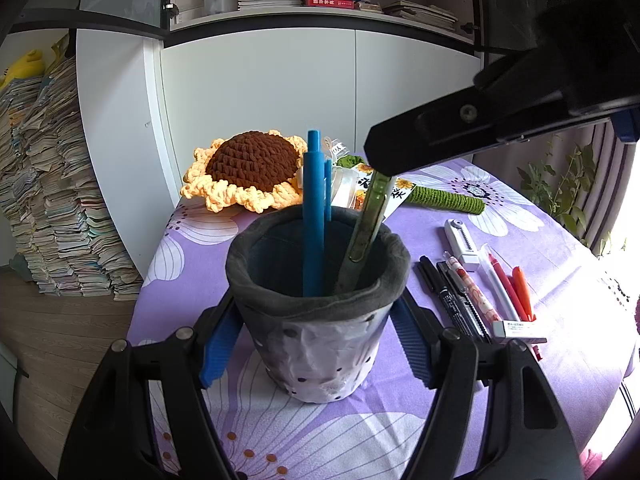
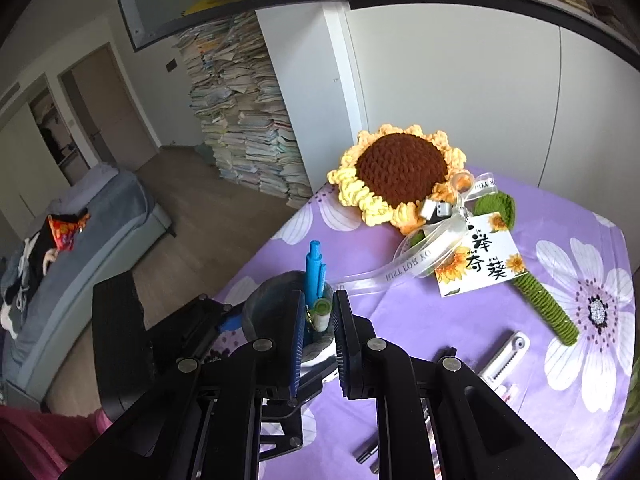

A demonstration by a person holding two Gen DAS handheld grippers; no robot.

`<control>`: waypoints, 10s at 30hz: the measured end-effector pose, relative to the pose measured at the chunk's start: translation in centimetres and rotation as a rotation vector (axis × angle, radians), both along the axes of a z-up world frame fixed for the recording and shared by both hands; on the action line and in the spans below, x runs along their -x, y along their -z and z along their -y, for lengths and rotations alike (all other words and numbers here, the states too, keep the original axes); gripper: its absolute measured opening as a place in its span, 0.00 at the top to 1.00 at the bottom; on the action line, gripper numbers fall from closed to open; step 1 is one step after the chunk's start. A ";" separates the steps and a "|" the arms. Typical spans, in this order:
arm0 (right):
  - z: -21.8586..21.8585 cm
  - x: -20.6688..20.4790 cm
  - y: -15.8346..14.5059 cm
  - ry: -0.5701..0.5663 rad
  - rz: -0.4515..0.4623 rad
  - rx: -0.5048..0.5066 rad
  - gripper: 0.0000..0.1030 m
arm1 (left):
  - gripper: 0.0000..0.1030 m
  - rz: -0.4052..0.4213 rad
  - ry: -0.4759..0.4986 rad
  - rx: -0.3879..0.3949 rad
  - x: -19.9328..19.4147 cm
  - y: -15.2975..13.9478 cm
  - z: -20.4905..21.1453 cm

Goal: Organize stationery
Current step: 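Grasp the black markers with the right gripper, then lift the black markers and insert them into the cup with the right gripper, then move the right gripper to the pink patterned pen and grasp it, then lift the pink pen over the cup with the right gripper, then lower the pink pen into the cup and open the right gripper, then move the right gripper to the silver utility knife and grasp it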

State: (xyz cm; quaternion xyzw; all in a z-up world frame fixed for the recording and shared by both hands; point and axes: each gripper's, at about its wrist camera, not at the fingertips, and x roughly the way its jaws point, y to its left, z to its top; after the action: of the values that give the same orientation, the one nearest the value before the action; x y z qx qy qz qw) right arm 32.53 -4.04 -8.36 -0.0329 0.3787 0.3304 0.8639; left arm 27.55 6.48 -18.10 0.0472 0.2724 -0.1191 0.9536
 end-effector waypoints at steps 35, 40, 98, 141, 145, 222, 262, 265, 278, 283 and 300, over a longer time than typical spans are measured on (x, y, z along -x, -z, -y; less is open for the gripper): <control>3.9 -8.0 10.8 0.243 -0.323 0.169 0.85 | 0.31 -0.002 0.002 0.002 -0.3 0.1 -0.1; 3.7 -6.5 9.4 0.217 -0.286 0.143 0.89 | 0.31 -0.002 0.002 0.002 -0.3 0.1 -0.1; 3.8 -0.2 -1.5 0.140 -0.041 -0.086 0.88 | 0.23 0.025 0.006 -0.002 0.3 0.2 0.1; 8.0 -3.1 4.8 0.315 -0.200 -0.003 0.89 | 0.32 0.092 0.002 0.023 1.2 -0.6 -0.3; 8.0 0.1 0.8 0.284 -0.081 -0.053 0.89 | 0.32 0.092 0.002 0.022 1.2 -0.6 -0.3; 3.6 2.7 -5.7 0.068 0.093 -0.213 0.89 | 0.31 0.089 0.004 0.022 1.1 -0.5 -0.2; -1.4 0.3 -1.3 0.021 0.284 -0.251 0.89 | 0.31 0.078 0.008 0.026 0.9 -0.6 0.1; -1.0 0.5 -0.8 -0.002 0.246 -0.231 0.89 | 0.31 0.080 0.009 0.024 1.0 -0.6 0.1; 2.4 2.1 -1.2 0.027 0.103 -0.165 0.55 | 0.31 0.083 0.011 0.025 1.1 -0.6 0.2; 6.6 2.4 -0.6 0.195 0.082 -0.066 0.47 | 0.31 0.085 0.011 0.021 1.2 -0.7 0.3; 4.2 -3.5 9.4 0.272 -0.229 0.195 0.54 | 0.29 0.148 0.009 0.042 2.2 -1.2 0.0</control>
State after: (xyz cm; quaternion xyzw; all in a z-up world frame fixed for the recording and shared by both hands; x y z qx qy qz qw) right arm 36.01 -8.22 -17.76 -0.0274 0.5056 0.1737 0.8447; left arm 25.37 6.51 -16.87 0.0374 0.1985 -0.1254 0.9713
